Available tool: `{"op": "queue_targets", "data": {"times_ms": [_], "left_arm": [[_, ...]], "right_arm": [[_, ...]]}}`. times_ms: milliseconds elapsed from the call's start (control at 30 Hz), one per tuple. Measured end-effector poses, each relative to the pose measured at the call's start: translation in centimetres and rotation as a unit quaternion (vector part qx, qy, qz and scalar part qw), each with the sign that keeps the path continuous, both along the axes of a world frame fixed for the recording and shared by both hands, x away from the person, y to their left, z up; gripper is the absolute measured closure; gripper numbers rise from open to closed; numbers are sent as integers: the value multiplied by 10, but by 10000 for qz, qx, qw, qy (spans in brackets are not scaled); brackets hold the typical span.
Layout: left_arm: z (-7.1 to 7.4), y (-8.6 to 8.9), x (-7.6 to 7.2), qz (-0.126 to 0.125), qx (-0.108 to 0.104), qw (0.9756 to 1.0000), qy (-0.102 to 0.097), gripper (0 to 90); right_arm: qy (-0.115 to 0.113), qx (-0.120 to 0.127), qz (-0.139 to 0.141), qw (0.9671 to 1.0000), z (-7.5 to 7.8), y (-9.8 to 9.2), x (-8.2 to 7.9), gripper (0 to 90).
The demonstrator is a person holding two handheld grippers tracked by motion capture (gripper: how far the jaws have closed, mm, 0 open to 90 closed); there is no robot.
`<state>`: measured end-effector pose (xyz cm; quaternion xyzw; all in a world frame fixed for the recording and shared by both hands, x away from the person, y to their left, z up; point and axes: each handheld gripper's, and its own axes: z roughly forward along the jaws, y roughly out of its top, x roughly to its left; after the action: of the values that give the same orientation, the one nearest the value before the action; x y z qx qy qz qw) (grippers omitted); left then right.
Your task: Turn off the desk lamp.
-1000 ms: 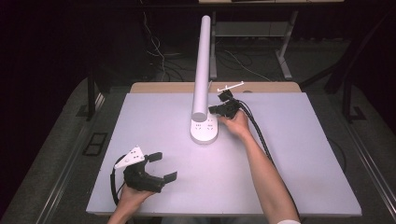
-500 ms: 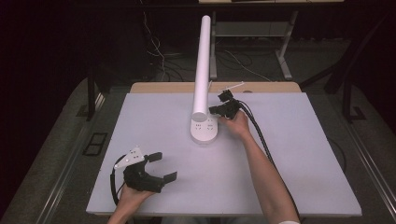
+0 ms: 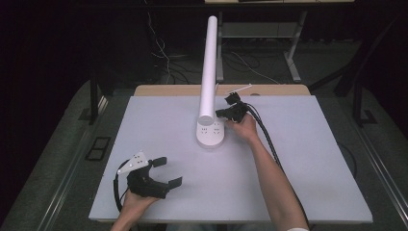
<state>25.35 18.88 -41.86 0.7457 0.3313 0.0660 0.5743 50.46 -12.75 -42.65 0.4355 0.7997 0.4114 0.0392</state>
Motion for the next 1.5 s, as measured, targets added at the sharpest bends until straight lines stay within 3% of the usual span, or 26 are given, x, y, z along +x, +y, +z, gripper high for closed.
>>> {"op": "queue_targets", "data": {"times_ms": [467, 567, 733, 867, 1000, 1200, 1300, 1367, 1433, 1500], "left_arm": [[0, 1, 1, 25, 2, 10000, 1, 0], [0, 0, 1, 20, 16, 10000, -2, 0], [0, 1, 0, 15, 23, 10000, -4, 0], [0, 1, 0, 27, 11, 10000, -7, 0], [0, 1, -1, 29, 9, 10000, -12, 0], [0, 1, -1, 24, 9, 10000, -14, 0], [0, 2, 0, 36, 2, 10000, -9, 0], [0, 2, 1, 44, 3, 10000, -1, 0], [0, 1, 1, 37, 5, 10000, -5, 0], [0, 1, 1, 31, 13, 10000, -4, 0]], "right_arm": [[-190, -316, -37, 9993, 4, 4, -3, 900], [-61, -182, -65, 9998, 3, 1, -2, 900], [-84, -118, -3, 9999, 1, 3, -2, 900], [-197, -240, -64, 9995, 2, 6, -2, 900], [-100, -89, -107, 9999, -1, 4, -3, 900], [-222, -255, -93, 9994, 1, 6, -4, 900], [-153, -174, -92, 9997, 2, 4, -5, 900], [-199, -300, -97, 9993, 3, 3, -5, 900], [-148, -176, -69, 9997, 5, -1, -6, 900], [-236, -29, -101, 9997, 7, -4, -7, 900]]}}
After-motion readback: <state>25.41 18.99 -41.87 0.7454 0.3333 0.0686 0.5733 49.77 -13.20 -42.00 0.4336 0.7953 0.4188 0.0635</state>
